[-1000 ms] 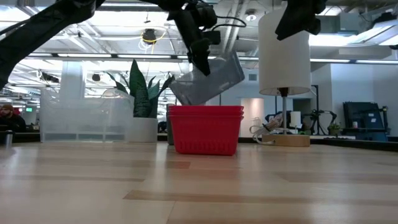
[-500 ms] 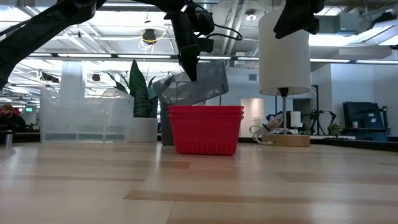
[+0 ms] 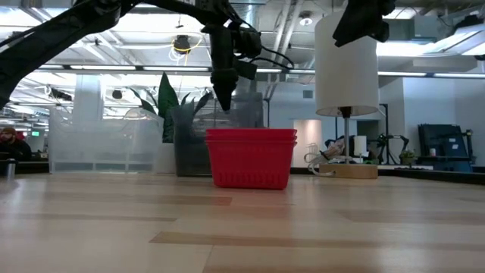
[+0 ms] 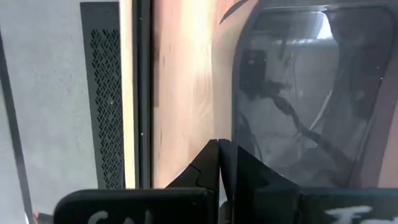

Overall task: Stack baskets by color
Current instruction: Stack the bottom black bin on the top black bin, then adjust the stack of red bins on the table

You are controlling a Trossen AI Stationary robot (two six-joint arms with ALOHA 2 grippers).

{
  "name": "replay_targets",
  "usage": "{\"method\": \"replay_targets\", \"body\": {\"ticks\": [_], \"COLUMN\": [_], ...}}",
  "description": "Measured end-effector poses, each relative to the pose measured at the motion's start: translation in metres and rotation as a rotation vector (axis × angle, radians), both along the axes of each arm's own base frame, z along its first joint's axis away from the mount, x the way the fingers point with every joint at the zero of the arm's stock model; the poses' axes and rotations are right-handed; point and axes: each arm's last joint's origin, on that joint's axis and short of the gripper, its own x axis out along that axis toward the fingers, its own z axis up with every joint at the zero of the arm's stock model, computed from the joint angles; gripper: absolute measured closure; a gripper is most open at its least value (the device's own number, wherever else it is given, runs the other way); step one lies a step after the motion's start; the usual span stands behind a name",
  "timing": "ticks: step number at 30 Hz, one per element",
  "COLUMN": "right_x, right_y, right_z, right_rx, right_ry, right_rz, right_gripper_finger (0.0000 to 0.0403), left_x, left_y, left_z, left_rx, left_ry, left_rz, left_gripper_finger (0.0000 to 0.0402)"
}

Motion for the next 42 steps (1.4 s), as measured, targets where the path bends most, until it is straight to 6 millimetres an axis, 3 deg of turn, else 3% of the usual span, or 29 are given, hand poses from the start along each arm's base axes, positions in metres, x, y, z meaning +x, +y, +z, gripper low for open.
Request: {"method": "replay_targets", "body": {"ticks": [13, 20, 26, 31, 35, 42], "right_x": [0.000, -0.001, -0.001, 0.002, 0.019, 0.075], "right_y": [0.000, 0.000, 0.000, 0.000, 0.002, 0.003], "right_z": [0.000, -0.001, -0.001, 0.001, -0.005, -0.029], "right_rx": [0.000, 0.000, 0.000, -0.001, -0.013, -0.015], "right_ry": [0.002, 0.008, 0.008, -0.019, -0.026, -0.078], "right_rz": [0.000, 0.001, 0.002, 0.002, 0.037, 0.210], "right_gripper_finger": [0.0285, 0.0285, 0.0285, 0.0285, 0.0285, 0.0285], "left_x": [0.008, 0.027, 0.040, 0.031, 0.006, -0.043], "left_y": [-0.006, -0.015, -0.008, -0.016, -0.032, -0.058], "left_z": [-0.018, -0.015, -0.007, 0.025, 0.061, 0.111], "left_rx": [-0.020, 0.011, 0.128, 0.061, 0.000, -0.126], "left_ry": [0.005, -0.122, -0.252, -0.295, -0.367, -0.413], "left_rz": [-0.075, -0.131, -0.112, -0.084, -0.015, 0.060], "left_gripper_finger": [0.0389, 0.0295, 0.0211, 0.0173, 0.0167, 0.0166]}}
